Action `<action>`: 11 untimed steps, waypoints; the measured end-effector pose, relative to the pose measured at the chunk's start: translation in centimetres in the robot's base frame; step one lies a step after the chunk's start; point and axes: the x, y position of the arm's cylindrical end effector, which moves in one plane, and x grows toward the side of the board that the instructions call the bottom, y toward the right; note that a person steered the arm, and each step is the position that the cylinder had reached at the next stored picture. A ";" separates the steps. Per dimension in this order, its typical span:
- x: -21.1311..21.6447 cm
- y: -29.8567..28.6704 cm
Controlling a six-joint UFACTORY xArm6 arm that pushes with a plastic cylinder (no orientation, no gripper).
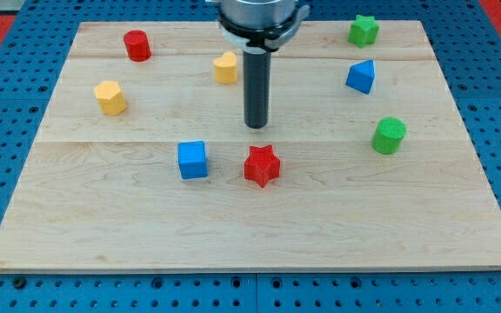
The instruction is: Push the red star towards the bottom right of the board
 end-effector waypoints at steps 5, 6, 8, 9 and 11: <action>5.6 -3.0; 6.5 -2.2; 7.5 2.4; 7.5 5.5; 8.8 10.3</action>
